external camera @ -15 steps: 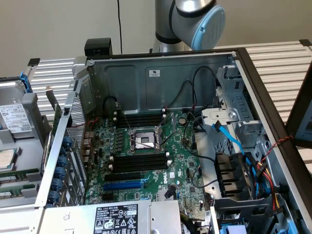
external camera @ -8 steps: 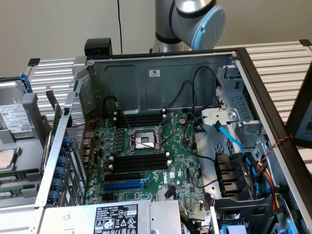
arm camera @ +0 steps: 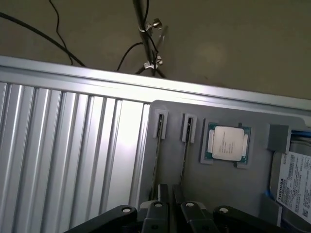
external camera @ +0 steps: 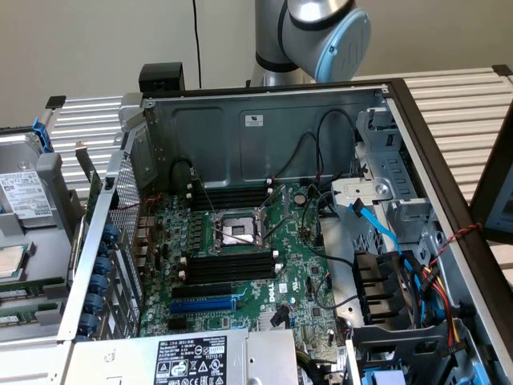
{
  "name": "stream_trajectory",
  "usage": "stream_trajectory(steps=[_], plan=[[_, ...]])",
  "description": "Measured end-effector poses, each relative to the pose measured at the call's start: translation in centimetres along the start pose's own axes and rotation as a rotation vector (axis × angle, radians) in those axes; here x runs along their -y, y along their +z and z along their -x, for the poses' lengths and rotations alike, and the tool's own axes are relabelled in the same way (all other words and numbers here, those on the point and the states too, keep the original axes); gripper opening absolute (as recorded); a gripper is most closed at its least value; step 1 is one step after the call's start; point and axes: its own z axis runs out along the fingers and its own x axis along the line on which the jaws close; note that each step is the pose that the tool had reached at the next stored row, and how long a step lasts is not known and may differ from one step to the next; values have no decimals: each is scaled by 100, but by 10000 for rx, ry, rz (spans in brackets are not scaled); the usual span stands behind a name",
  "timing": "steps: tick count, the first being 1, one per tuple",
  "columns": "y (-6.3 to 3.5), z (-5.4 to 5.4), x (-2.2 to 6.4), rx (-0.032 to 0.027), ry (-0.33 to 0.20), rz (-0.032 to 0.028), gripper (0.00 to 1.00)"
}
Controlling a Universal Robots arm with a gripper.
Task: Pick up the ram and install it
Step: 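Pick up the ram and move it above insertion slot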
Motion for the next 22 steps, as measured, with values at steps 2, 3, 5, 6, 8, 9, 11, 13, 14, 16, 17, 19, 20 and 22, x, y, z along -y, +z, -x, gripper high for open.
stream_trajectory(steps=[2, 3, 5, 6, 8, 9, 11, 13, 14, 16, 17, 19, 20, 22], plan=[[32, -4, 0, 3, 119, 4, 18], [49, -7, 0, 5, 185, 6, 18], [81, -14, 0, 8, 306, 8, 18], [96, -18, 0, 10, 363, 10, 18], [130, -30, -1, 12, 449, 12, 18], [148, -37, -1, 12, 480, 14, 18], [178, -55, -1, 13, 518, 15, 18], [196, -82, 12, 14, 523, 14, 18], [198, -100, 28, 13, 523, 17, 18], [204, -139, 67, 15, 523, 19, 18], [207, -158, 87, 15, 523, 22, 18], [215, -188, 133, 15, 523, 25, 18], [223, -195, 160, 15, 523, 26, 18], [252, -200, 197, 15, 523, 26, 18]])
